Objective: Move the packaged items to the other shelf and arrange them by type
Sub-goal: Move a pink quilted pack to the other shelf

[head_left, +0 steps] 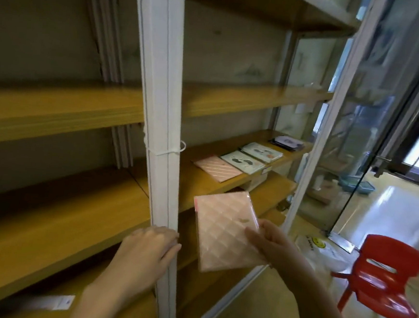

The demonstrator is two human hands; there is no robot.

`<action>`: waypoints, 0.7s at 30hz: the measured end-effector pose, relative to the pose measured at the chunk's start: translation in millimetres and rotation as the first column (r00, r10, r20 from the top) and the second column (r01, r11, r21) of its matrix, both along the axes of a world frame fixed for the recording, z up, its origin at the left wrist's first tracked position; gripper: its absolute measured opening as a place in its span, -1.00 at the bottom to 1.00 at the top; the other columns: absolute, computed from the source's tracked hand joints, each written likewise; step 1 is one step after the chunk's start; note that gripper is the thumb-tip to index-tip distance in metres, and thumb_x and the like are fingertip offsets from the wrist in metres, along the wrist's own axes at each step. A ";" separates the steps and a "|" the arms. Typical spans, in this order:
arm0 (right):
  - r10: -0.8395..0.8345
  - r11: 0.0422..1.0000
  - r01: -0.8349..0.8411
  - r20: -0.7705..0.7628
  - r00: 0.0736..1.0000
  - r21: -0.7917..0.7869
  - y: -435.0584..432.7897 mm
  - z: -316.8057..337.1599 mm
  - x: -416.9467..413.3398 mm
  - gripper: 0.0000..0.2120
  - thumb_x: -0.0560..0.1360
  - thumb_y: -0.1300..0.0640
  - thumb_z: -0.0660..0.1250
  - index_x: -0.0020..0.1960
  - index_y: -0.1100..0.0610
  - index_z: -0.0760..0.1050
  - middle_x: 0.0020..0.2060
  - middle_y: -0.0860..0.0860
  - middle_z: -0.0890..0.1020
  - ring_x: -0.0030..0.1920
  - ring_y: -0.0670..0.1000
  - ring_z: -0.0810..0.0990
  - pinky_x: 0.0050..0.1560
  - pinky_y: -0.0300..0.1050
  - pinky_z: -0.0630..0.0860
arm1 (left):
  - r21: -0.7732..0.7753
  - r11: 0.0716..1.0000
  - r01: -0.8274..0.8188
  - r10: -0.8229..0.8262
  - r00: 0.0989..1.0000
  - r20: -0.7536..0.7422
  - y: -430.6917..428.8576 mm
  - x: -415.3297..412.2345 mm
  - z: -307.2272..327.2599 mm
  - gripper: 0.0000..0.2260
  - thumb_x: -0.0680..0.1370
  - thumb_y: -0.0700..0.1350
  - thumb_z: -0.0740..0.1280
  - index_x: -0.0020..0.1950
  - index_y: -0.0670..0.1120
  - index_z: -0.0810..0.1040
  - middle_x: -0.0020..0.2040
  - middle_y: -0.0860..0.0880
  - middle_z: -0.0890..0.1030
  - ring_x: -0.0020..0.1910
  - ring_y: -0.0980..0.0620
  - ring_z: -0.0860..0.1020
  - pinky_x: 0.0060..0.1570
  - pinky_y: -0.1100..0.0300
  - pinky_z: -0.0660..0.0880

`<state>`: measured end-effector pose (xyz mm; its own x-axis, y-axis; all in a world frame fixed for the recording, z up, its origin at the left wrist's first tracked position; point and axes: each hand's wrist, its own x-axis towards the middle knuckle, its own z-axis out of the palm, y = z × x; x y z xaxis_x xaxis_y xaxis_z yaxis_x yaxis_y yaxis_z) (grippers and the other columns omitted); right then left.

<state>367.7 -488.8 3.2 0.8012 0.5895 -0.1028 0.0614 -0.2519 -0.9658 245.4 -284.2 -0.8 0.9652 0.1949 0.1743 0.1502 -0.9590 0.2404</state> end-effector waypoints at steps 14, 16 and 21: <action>-0.187 0.975 0.199 -0.126 0.974 0.096 -56.2 -23.1 114.4 -0.75 0.53 0.12 0.26 0.19 0.15 0.43 -0.01 0.11 0.60 -0.12 0.01 0.64 -0.30 -0.26 0.58 | 0.032 0.997 0.066 -0.063 0.996 -0.067 -41.1 150.4 -14.6 -0.67 0.59 0.12 0.10 0.34 0.13 0.35 0.33 0.14 0.42 0.29 0.17 0.38 0.26 0.19 0.35; -0.194 0.975 0.205 -0.129 0.973 0.084 -53.2 -24.7 138.0 -0.73 0.53 0.12 0.27 0.21 0.14 0.42 0.00 0.11 0.59 -0.09 0.03 0.63 -0.25 -0.23 0.60 | 0.031 0.998 0.054 -0.052 0.997 -0.065 -40.5 175.4 -16.7 -0.67 0.59 0.12 0.10 0.34 0.12 0.35 0.34 0.14 0.42 0.30 0.17 0.37 0.26 0.18 0.35; -0.107 0.992 0.116 -0.175 0.979 0.046 -38.0 -9.4 204.6 -0.70 0.53 0.14 0.27 0.24 0.18 0.40 0.06 0.12 0.58 -0.05 0.04 0.62 -0.20 -0.24 0.61 | 0.010 1.000 -0.001 0.001 0.998 -0.060 -32.6 235.4 -8.6 -0.67 0.59 0.12 0.10 0.34 0.12 0.36 0.35 0.12 0.41 0.31 0.14 0.37 0.25 0.16 0.35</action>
<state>572.3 -526.8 -6.2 0.8353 0.5062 -0.2146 -0.1326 -0.1935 -0.9721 480.8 -316.9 -9.4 0.9737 0.1945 0.1184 0.1651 -0.9611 0.2217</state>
